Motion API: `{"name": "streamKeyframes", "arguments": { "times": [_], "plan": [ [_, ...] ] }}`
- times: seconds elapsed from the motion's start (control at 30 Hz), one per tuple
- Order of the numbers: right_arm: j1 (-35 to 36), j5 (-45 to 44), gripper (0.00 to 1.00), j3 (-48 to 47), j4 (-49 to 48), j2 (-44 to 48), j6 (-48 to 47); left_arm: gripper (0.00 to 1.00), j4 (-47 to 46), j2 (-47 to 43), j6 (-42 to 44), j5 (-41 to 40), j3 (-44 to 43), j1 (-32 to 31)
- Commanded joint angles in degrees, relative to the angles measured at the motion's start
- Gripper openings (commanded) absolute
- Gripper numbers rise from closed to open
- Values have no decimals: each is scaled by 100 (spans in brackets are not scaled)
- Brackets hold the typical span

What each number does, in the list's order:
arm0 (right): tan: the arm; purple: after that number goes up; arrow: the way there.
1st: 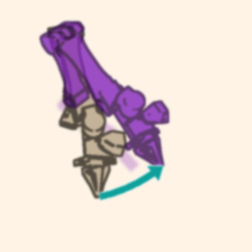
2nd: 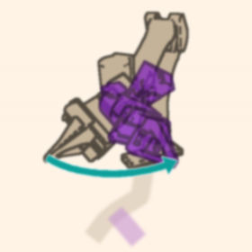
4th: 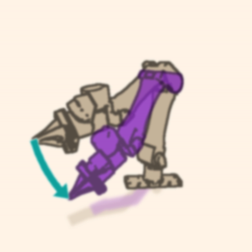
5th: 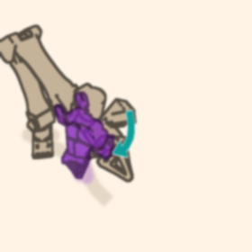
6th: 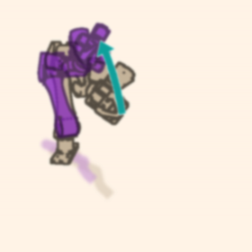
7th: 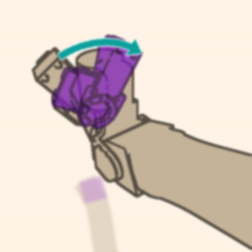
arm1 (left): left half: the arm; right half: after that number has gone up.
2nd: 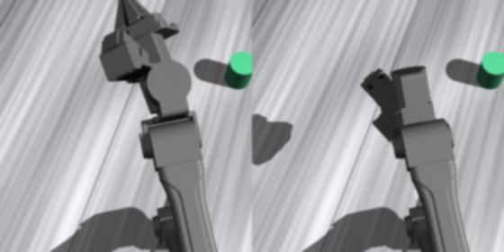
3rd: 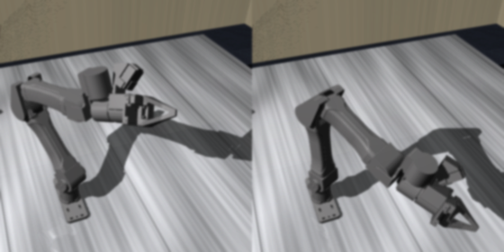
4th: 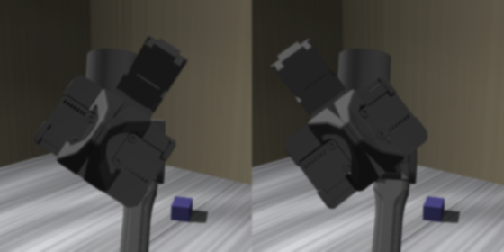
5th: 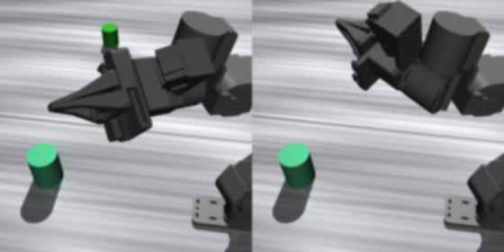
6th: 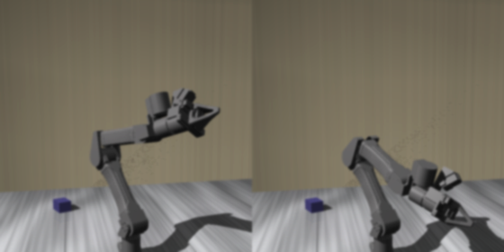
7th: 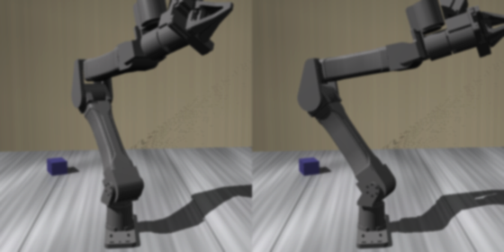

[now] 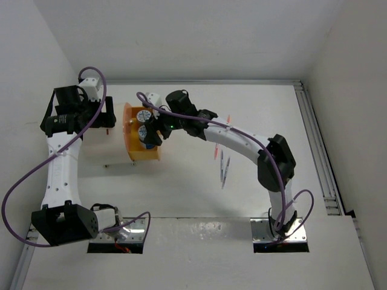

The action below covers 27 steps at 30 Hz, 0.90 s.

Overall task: Sort the stationery into containers
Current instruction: Place the stationery in the drawer.

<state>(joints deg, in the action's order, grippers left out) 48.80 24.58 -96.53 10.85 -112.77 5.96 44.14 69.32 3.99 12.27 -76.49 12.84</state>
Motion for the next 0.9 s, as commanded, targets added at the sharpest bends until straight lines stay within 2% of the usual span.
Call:
{"name": "streamKeyframes", "arguments": {
  "times": [0.0,0.23,0.27,0.3,0.33,0.4,0.43,0.53,0.77,0.83,0.87],
  "plan": [
    [51,-58,0,-568,-672,-78,-42,92,-125,-111,-3,56,38,78],
    [60,-146,0,-753,-664,-429,-68,92,-107,-129,67,-6,90,113],
    [60,-155,4,-744,-620,-447,-86,92,-99,-129,76,-6,90,113],
    [60,-164,9,-753,-619,-474,-129,92,-107,-129,84,-6,99,122],
    [51,-199,25,-727,-585,-500,-147,92,-99,-129,93,12,99,122],
    [60,-243,43,-709,-549,-527,-174,92,-81,-120,111,30,82,122],
    [69,-260,58,-700,-532,-535,-174,92,-81,-120,120,47,55,131],
    [60,-243,73,-797,-444,-500,45,93,-20,-112,163,135,-32,131],
    [-116,178,81,-1360,-321,122,1766,93,112,-112,278,363,-121,236],
    [-282,240,73,-1237,-320,351,2005,93,130,-120,287,381,-121,245],
    [-379,145,52,-1080,-381,483,2310,93,139,-120,304,399,-121,245]
  ]
}}
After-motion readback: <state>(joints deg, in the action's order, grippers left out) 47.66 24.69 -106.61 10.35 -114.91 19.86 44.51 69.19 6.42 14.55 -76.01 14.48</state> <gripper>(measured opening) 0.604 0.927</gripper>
